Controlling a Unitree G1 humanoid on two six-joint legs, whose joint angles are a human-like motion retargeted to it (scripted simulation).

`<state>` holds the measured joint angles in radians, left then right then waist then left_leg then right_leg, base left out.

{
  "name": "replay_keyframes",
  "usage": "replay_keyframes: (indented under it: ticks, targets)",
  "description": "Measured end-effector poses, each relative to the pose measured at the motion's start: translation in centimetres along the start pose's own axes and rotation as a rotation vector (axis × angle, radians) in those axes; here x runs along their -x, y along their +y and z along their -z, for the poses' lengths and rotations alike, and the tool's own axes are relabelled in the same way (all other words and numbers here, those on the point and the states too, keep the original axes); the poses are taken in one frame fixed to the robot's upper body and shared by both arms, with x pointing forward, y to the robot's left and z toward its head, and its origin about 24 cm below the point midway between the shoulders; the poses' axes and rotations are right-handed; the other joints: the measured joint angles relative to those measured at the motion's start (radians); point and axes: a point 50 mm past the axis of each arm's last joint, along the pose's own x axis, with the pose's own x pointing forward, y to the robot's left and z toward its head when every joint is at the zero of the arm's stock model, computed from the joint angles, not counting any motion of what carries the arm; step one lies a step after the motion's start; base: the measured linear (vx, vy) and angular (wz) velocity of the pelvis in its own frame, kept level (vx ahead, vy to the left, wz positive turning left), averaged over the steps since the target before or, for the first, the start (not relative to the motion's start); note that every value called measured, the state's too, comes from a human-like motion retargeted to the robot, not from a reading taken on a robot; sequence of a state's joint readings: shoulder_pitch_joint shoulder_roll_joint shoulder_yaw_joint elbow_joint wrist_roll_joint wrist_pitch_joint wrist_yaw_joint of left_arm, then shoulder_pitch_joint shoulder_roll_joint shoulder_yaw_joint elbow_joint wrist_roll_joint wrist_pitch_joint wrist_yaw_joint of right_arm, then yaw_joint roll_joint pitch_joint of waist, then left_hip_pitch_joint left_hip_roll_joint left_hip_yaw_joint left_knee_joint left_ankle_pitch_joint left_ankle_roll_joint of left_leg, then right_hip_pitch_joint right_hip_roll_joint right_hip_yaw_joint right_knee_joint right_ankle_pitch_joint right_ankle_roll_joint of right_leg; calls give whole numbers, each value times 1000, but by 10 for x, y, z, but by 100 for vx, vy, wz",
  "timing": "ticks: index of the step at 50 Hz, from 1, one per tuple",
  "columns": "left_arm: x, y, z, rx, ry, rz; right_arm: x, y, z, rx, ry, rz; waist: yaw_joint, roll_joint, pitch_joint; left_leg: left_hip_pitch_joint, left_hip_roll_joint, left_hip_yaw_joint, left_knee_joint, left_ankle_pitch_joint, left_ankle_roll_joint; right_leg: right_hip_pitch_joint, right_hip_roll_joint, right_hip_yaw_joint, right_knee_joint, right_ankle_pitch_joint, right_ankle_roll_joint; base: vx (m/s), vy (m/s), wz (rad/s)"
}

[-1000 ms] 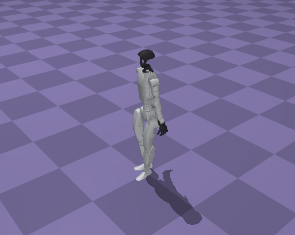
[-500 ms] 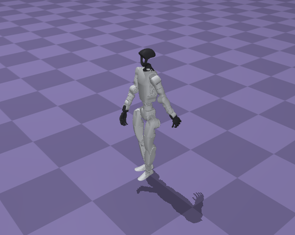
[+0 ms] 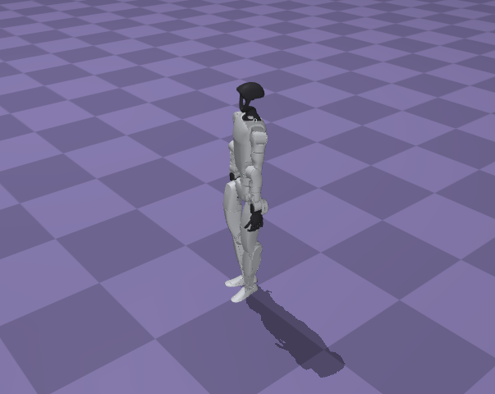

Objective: In place motions

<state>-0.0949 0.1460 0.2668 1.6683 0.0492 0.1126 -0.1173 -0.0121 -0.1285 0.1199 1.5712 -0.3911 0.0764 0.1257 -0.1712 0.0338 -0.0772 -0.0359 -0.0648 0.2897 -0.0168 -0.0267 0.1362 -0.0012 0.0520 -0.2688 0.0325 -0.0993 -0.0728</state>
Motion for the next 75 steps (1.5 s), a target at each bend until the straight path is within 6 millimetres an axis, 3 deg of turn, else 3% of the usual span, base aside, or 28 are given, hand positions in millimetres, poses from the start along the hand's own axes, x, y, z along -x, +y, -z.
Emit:
replay_keyframes:
  ticks: [5,9,13,17,20,22,28,32,36,40,43,45,48,52,55,59,63,66,70,75]
  targets:
    - [26,-29,-109,-27,-322,109,6,18,97,-170,288,-36,-18,3,-3,-5,4,7,0,-1,3,-7,2,7,2,4,-4,-2,-1,-25]
    - [58,-42,-172,-80,-552,129,18,28,149,-331,440,-8,-18,4,-3,-4,3,16,1,-4,3,-12,1,15,5,7,-8,-1,-1,-23]
    - [78,-46,-200,-138,-690,95,27,35,176,-446,525,26,-16,13,-7,-5,5,23,2,-7,3,-17,1,22,7,8,-9,-1,0,-5]
    - [74,-42,-194,-194,-682,52,25,33,169,-477,519,33,-17,26,-12,-9,4,25,3,-8,4,-21,0,24,8,8,-9,-1,1,0]
    - [55,-39,-166,-220,-586,47,17,28,143,-442,457,24,-12,31,-13,-8,1,21,4,-7,4,-20,-2,20,9,8,-9,-1,2,2]
    - [37,-36,-136,-221,-481,51,11,22,116,-390,391,20,-5,33,-12,-7,-1,18,5,-6,4,-19,-5,15,10,7,-9,-4,5,15]
    - [-3,-21,-6,-88,-58,22,2,0,-3,-182,42,19,4,35,-10,1,-7,8,8,-7,1,-13,-11,10,11,5,-6,-2,3,20]
    - [-3,0,99,71,215,-12,22,-11,-109,-100,-311,-1,-1,37,-3,3,-6,5,13,-11,-2,-16,-11,13,16,3,-4,0,0,5]
    - [17,24,182,157,404,-51,57,-12,-183,-62,-596,-35,-1,43,-2,3,-1,4,14,-12,-5,-21,-9,20,21,1,-2,0,0,0]
    - [41,41,236,193,543,-87,85,-15,-223,-2,-754,-18,-4,40,0,3,0,3,12,-9,-7,-19,-7,16,19,1,-1,0,0,0]
    - [50,46,252,213,594,-102,91,-19,-230,43,-781,15,-3,35,0,3,0,1,10,-6,-7,-19,-8,13,19,0,0,0,0,0]
    - [50,46,250,223,593,-103,88,-19,-226,62,-769,27,-4,32,0,2,0,1,9,-5,-8,-19,-8,11,19,0,0,0,0,0]
    - [38,41,229,221,537,-90,72,-16,-206,63,-699,23,-12,24,-3,0,0,0,8,-4,-7,-19,-8,8,18,-1,1,0,0,0]
    - [16,31,173,166,401,-75,40,-9,-153,41,-517,13,-24,14,-8,-2,-1,-4,8,-3,-5,-19,-8,4,16,0,0,0,0,0]
    - [2,20,112,73,275,-58,17,-5,-95,19,-310,17,-26,9,-9,0,0,-1,6,-2,-2,-14,-5,4,13,2,-1,0,0,0]
    - [0,7,10,-76,54,11,2,-1,-7,5,-2,12,-26,1,-6,2,1,2,5,0,0,-10,-4,5,12,5,-2,-1,-1,-9]
    - [18,-18,-86,-154,-234,58,3,11,69,-57,224,-10,-28,-7,-5,-1,2,2,6,-1,3,-9,-5,3,10,6,-2,0,0,0]
    - [41,-40,-142,-154,-427,100,8,18,109,-160,325,-7,-34,-9,-6,-4,3,2,6,-1,3,-10,-4,2,10,6,-3,0,0,0]
    - [68,-57,-187,-154,-616,138,16,23,143,-320,410,19,-44,-2,-5,-3,7,9,3,-1,3,-9,-1,3,9,5,-6,0,0,0]
    - [77,-61,-198,-231,-686,126,18,24,149,-468,428,50,-46,13,-2,-1,9,13,2,-4,4,-8,2,5,8,3,-7,0,0,0]
